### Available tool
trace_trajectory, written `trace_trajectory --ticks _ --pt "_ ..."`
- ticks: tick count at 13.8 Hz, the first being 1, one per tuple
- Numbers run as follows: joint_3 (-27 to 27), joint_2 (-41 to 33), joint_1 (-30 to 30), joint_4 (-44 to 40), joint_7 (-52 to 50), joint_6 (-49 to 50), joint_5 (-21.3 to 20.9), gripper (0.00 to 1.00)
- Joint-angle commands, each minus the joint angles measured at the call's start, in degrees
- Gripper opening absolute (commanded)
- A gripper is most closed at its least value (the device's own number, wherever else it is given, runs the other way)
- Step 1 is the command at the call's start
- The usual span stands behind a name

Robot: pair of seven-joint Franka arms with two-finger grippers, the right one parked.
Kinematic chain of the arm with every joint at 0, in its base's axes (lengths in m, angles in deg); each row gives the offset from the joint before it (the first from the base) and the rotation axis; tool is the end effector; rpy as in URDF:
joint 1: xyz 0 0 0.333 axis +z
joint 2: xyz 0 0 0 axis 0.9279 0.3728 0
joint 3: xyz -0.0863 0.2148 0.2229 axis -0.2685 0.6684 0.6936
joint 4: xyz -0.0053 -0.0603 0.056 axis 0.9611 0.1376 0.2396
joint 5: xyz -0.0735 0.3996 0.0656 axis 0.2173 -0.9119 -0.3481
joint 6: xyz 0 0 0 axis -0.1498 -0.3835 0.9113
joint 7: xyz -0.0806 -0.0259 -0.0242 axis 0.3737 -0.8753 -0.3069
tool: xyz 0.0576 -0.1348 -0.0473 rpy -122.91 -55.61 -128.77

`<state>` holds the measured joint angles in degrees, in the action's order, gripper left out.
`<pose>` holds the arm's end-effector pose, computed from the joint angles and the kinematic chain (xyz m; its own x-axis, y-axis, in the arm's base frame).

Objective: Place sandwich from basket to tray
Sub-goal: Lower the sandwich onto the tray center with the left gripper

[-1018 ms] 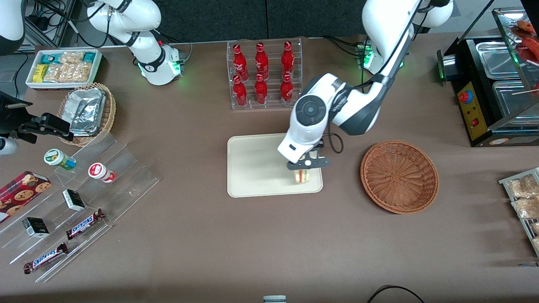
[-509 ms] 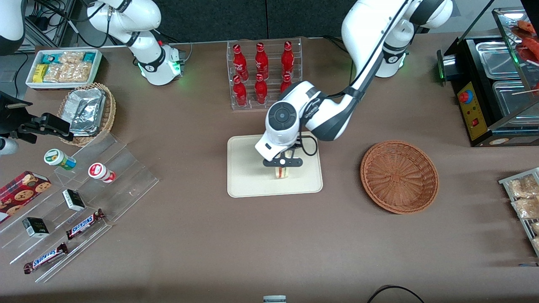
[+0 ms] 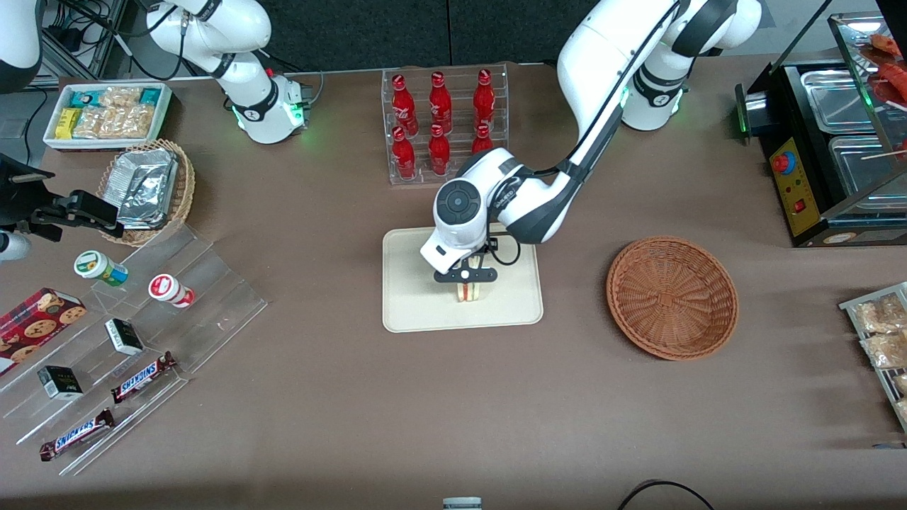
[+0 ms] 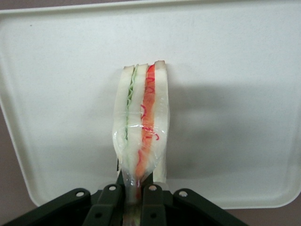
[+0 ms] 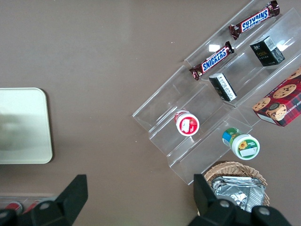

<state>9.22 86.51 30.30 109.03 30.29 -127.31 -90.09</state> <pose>0.4935 -0.5224 0.2039 0.9890 -0.0004 -0.1476 -0.0029 -0.9999 -0.0167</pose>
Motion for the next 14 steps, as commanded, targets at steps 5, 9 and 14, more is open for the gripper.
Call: trace_trajectory --ticks 5,9,14 --pt "0.62 1.67 -1.13 -2.27 -1.57 -0.42 -1.13 0.6" --pt "0.62 1.5 -1.13 -2.27 -1.48 -0.42 -1.84 1.0" --pt "0.71 -0.17 -1.04 -2.09 -2.54 0.28 -2.1 1.0"
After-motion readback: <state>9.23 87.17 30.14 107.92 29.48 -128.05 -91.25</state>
